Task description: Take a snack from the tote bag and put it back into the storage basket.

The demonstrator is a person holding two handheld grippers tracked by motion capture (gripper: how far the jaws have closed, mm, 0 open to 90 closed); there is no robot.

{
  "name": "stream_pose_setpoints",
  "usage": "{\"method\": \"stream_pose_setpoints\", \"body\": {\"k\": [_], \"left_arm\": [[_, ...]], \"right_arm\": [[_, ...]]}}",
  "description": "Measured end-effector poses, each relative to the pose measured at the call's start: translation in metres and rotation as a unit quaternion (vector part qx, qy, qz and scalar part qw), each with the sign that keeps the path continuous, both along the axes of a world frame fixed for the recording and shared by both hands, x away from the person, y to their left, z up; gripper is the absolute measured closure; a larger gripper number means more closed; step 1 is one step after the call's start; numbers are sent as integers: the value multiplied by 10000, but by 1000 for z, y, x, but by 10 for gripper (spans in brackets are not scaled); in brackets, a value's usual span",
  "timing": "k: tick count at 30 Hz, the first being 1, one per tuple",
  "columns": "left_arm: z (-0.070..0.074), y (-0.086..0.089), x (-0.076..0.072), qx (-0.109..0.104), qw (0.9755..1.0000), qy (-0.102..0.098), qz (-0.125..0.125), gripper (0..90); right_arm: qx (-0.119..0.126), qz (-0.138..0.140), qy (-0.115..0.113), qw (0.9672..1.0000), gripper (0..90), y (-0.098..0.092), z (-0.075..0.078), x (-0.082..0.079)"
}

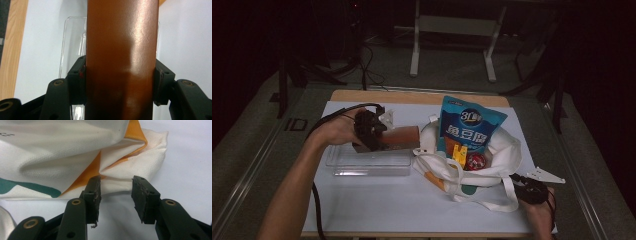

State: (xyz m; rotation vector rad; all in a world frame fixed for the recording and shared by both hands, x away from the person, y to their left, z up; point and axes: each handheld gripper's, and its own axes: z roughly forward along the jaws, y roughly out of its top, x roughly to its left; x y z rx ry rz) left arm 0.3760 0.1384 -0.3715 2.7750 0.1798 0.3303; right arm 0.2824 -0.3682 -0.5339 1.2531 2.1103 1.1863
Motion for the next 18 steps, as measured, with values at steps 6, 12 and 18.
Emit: {"method": "stream_pose_setpoints", "body": {"k": [6,12,18], "left_arm": [[-8,12,-3,39,9999,91,105,428],[-14,19,-5,124,9998,99,145,428],[-20,27,-7,150,9997,105,184,427]], "right_arm": [[-12,2,7,10000,587,0,0,0],[-34,1,7,10000,587,1,0,0],[-36,-1,3,10000,588,1,0,0]]}}
